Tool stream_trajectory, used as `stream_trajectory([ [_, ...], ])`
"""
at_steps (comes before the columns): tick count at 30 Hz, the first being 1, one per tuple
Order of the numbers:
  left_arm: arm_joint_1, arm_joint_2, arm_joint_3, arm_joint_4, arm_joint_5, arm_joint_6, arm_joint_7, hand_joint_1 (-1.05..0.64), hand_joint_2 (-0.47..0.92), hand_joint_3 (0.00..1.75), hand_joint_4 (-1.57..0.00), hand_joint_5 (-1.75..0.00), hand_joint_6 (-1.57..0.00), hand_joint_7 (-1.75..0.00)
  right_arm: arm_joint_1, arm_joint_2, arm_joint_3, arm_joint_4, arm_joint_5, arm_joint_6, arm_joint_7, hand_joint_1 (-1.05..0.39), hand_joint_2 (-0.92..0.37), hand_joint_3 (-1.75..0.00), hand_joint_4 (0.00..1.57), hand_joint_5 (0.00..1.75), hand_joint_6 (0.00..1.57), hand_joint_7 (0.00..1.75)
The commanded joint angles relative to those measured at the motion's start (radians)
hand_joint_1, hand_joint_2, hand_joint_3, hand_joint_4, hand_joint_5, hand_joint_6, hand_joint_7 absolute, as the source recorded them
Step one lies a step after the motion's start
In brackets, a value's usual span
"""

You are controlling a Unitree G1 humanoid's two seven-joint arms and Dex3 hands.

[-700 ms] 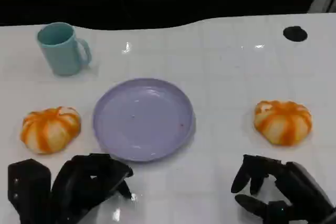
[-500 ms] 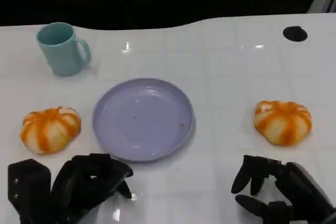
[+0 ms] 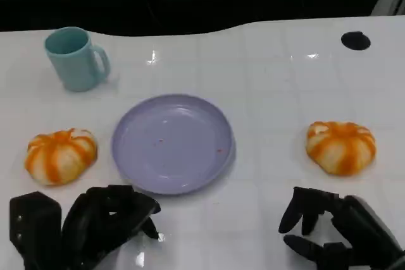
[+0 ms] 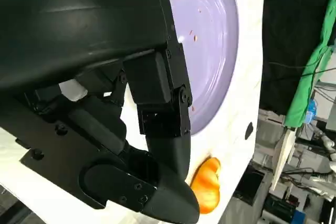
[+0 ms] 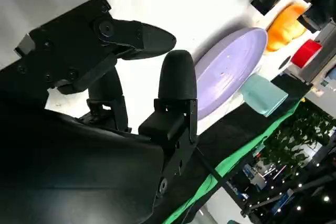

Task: Grasp the bread from the table and place it into the plate.

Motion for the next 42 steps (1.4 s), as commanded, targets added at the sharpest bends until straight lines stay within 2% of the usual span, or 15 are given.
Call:
stream_trajectory([
  [1,0.011,0.011,0.000,0.002,0.005,0.000,0.001,-1.05,0.61,0.23,-0.91,-1.48,-1.57,-0.28,0.002,-0.006,-0.009,-0.002,0.022,0.001,0.007,-0.38,-0.59,-0.75,0.61,1.67,0.64,1.33],
  [10,0.006,0.011,0.000,0.013,0.007,-0.008,-0.001,-1.05,0.62,0.23,-0.91,-1.48,-1.57,-0.28,0.000,-0.001,-0.012,0.003,0.030,-0.004,0.004,-0.37,-0.59,-0.74,0.61,1.63,0.65,1.30],
  [12,0.003,0.011,0.001,0.018,0.006,-0.009,-0.001,-1.05,0.62,0.23,-0.91,-1.48,-1.57,-0.28,-0.001,0.003,-0.015,0.002,0.022,-0.004,-0.011,-0.37,-0.55,-0.80,0.62,1.51,0.68,1.12],
  [14,0.001,0.011,0.001,0.022,0.007,-0.013,-0.001,-1.05,0.62,0.23,-0.91,-1.48,-1.57,-0.28,-0.001,0.006,-0.020,-0.008,0.009,-0.001,-0.028,-0.37,-0.54,-0.82,0.63,1.45,0.69,1.04],
  [18,0.002,0.013,0.000,0.023,0.009,-0.015,0.000,-1.05,0.62,0.23,-0.91,-1.48,-1.57,-0.28,0.004,0.005,-0.029,-0.048,-0.053,0.013,-0.090,-0.37,-0.63,-0.68,0.55,1.19,0.68,0.65],
  [20,0.003,0.013,0.001,0.021,0.005,-0.013,-0.002,-1.05,0.62,0.23,-0.91,-1.48,-1.57,-0.28,0.006,-0.002,-0.029,-0.071,-0.091,0.024,-0.119,-0.36,-0.68,-0.59,0.52,1.04,0.68,0.49],
  [22,0.004,0.012,0.003,0.021,-0.001,-0.010,-0.007,-1.05,0.61,0.22,-0.92,-1.48,-1.57,-0.27,0.008,-0.013,-0.030,-0.098,-0.130,0.036,-0.145,-0.39,-0.81,-0.33,0.46,0.72,0.65,0.23],
  [25,0.005,0.013,0.003,0.020,-0.003,-0.010,-0.009,-1.05,0.61,0.22,-0.92,-1.48,-1.57,-0.27,0.009,-0.030,-0.034,-0.141,-0.181,0.056,-0.175,-0.43,-0.90,-0.11,0.37,0.45,0.56,0.04],
  [30,0.005,0.013,0.002,0.019,0.001,-0.008,-0.004,-1.05,0.61,0.22,-0.92,-1.48,-1.57,-0.27,0.021,-0.066,-0.043,-0.256,-0.245,0.132,-0.186,-0.48,-0.91,-0.04,0.18,0.26,0.36,0.00],
  [33,0.004,0.013,0.002,0.017,0.000,-0.007,-0.004,-1.05,0.61,0.22,-0.91,-1.49,-1.57,-0.27,0.028,-0.087,-0.049,-0.316,-0.280,0.178,-0.194,-0.48,-0.89,-0.02,0.11,0.22,0.28,0.00],
  [37,0.001,0.013,0.003,0.020,0.000,-0.007,-0.003,-1.05,0.61,0.22,-0.90,-1.49,-1.57,-0.27,0.036,-0.109,-0.055,-0.387,-0.323,0.243,-0.187,-0.41,-0.84,0.00,0.02,0.16,0.19,0.00],
  [42,-0.003,0.010,0.006,0.022,-0.003,-0.002,0.002,-1.05,0.61,0.22,-0.90,-1.50,-1.57,-0.28,0.049,-0.126,-0.058,-0.503,-0.396,0.373,-0.156,-0.34,-0.80,0.00,0.00,0.01,0.09,0.00],
])
